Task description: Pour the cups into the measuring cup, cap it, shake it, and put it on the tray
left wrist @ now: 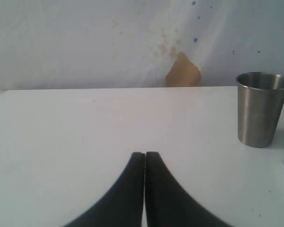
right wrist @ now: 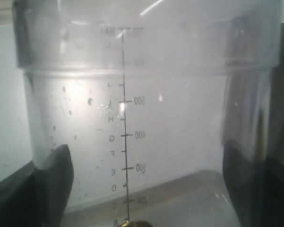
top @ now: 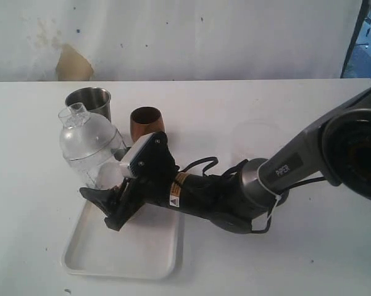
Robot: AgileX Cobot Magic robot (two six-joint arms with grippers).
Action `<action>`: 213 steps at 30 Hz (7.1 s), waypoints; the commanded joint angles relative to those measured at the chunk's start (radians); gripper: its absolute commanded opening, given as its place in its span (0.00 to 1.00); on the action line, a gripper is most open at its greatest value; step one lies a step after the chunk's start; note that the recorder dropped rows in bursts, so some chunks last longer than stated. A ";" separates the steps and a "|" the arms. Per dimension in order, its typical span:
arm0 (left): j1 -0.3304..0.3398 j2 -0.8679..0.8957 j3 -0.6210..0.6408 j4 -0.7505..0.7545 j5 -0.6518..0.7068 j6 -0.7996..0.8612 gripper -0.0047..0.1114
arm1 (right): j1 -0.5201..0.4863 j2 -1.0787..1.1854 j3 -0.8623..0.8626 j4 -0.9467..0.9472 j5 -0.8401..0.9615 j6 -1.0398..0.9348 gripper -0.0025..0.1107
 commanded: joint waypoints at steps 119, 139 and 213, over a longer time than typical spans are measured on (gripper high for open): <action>-0.002 -0.004 0.004 -0.005 -0.008 -0.001 0.05 | -0.092 -2.134 0.340 -0.132 1.539 0.605 0.02; -0.002 -0.004 0.004 -0.005 -0.008 -0.001 0.05 | -0.103 -2.164 0.668 0.418 0.975 -0.547 0.02; -0.002 -0.004 0.004 -0.228 -0.315 -0.143 0.05 | -0.691 -2.225 1.027 0.507 1.388 -0.149 0.02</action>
